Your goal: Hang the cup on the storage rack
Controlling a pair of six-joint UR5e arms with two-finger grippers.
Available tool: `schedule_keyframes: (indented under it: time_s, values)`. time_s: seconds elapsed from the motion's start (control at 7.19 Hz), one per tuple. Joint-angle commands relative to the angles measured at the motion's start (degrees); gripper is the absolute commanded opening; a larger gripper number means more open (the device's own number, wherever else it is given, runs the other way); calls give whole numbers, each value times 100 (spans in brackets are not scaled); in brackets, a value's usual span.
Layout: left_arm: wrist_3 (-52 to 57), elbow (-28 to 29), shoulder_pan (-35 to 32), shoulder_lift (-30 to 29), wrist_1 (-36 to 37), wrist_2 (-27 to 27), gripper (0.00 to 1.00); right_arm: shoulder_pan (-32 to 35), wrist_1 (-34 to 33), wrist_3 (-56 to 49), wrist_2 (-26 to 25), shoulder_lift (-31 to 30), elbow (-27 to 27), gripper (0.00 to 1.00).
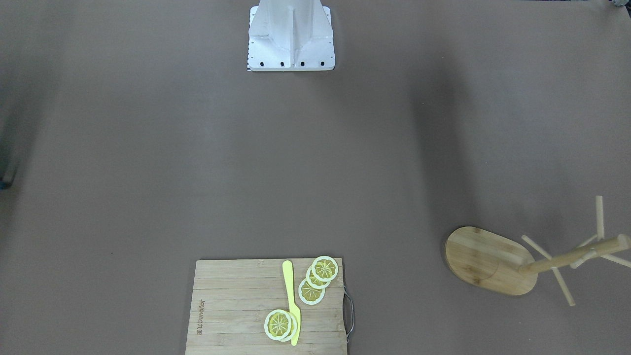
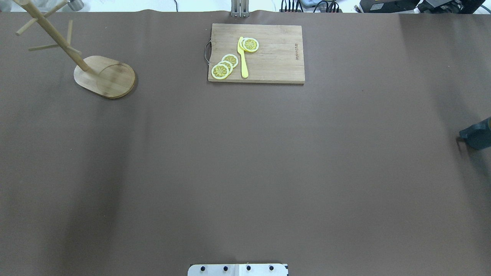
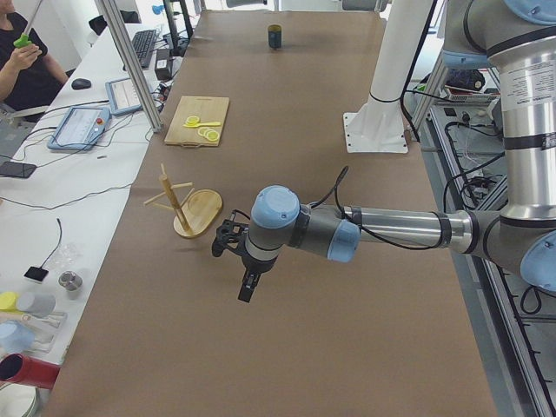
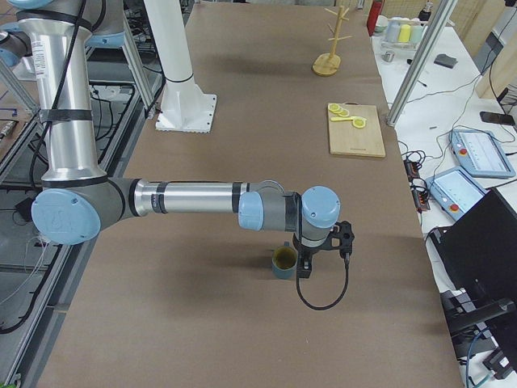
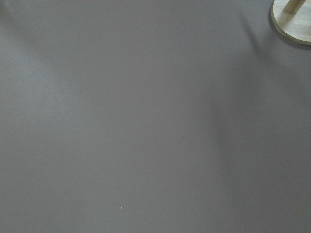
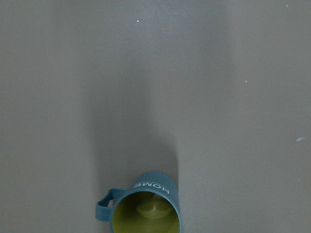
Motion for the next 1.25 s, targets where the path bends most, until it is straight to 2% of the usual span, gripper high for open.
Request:
schedule_keyframes:
  time_s: [0.0,0.42,0.56,1.11]
  values:
    - [26,-7,-5,-5,3,8,98,0,-5,1,-9,3,-9,100]
    - [-9,203,-5,-31,-5,-10,98,0,4,1,-1,46,9,100]
    - [-17,456,-5,-249,30,-10,98,0,4,1,-1,64,9,100]
    - [70,406,-23,-181,-49,-10,98,0,13,44,-44,55,96,100]
